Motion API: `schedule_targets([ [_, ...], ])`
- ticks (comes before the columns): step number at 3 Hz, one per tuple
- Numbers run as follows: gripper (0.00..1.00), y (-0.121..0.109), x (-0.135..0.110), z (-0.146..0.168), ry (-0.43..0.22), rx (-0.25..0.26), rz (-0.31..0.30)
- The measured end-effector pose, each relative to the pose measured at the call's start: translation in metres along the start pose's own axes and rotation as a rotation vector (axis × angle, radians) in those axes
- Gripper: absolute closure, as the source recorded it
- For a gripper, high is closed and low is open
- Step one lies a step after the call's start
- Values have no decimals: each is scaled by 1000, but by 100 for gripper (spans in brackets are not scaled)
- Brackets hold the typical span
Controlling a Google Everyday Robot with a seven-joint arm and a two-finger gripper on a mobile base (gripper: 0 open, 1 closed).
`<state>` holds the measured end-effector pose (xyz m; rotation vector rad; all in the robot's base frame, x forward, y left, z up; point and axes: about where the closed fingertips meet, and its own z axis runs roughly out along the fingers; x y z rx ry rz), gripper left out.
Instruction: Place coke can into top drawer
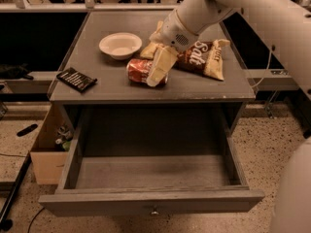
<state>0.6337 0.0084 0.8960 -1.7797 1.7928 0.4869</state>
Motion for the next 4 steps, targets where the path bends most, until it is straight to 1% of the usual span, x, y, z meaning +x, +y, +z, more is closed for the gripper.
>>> schedule_targets([
  [1,0,1,4,-1,1,9,2],
  [2,0,-17,13,7,40,19,17],
  [4,0,-18,22,18,51,8,31],
])
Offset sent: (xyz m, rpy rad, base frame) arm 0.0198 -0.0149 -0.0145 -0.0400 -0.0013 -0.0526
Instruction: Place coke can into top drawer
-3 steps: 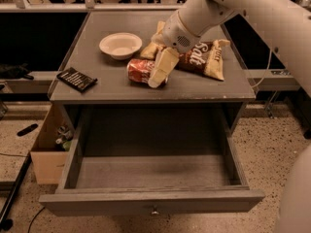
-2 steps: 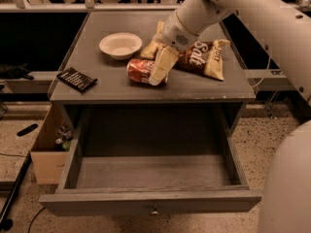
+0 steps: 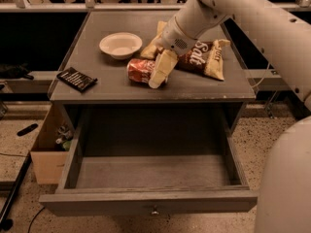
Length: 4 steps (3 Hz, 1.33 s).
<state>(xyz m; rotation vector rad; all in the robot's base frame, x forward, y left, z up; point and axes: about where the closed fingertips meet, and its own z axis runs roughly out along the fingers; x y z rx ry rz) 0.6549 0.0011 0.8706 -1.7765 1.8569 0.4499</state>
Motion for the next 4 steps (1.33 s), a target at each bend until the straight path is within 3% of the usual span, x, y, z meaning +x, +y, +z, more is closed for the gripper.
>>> schedule_targets([
  [2,0,-5,29,23,28,-24,46],
  [4,42,-5,29,23,28,-24,46],
])
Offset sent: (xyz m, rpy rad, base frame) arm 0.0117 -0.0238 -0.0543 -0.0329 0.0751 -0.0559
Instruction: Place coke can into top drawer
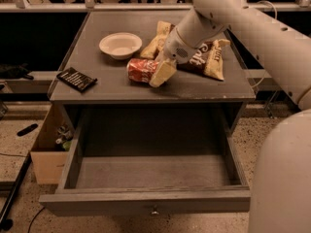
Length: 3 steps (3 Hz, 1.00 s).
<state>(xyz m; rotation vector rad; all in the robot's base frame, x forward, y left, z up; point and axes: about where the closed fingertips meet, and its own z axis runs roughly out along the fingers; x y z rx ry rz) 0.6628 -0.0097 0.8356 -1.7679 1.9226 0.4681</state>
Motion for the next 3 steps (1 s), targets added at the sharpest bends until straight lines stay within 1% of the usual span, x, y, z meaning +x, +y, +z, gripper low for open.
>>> schedule_targets([
  [1,66,0,0,0,0,0,0],
  [2,96,0,0,0,0,0,0],
  [3,100,0,0,0,0,0,0],
])
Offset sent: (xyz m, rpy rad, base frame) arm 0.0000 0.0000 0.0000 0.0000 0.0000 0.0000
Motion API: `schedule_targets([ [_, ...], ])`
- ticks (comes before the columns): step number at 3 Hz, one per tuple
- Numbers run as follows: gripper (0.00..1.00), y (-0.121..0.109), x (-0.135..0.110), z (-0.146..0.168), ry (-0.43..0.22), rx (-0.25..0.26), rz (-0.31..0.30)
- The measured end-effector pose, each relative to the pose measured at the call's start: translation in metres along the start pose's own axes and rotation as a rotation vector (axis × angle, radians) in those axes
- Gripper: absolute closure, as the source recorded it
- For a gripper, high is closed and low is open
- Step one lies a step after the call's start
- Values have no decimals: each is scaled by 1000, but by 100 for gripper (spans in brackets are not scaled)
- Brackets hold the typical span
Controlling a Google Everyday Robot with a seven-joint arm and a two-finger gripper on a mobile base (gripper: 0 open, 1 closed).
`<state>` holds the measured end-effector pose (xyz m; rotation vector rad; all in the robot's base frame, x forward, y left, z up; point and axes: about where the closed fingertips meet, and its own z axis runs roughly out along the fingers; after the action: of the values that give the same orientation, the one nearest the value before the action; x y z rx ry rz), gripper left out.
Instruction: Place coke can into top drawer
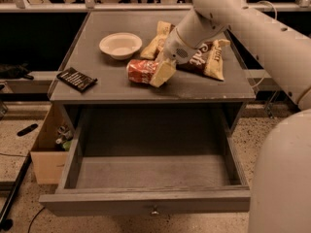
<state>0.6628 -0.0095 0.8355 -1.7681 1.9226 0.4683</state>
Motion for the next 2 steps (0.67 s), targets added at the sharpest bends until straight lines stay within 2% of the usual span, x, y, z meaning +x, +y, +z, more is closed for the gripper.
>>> schedule_targets([
  [1,100,0,0,0,0,0,0],
  [2,100,6,-5,-21,22,36,-13],
])
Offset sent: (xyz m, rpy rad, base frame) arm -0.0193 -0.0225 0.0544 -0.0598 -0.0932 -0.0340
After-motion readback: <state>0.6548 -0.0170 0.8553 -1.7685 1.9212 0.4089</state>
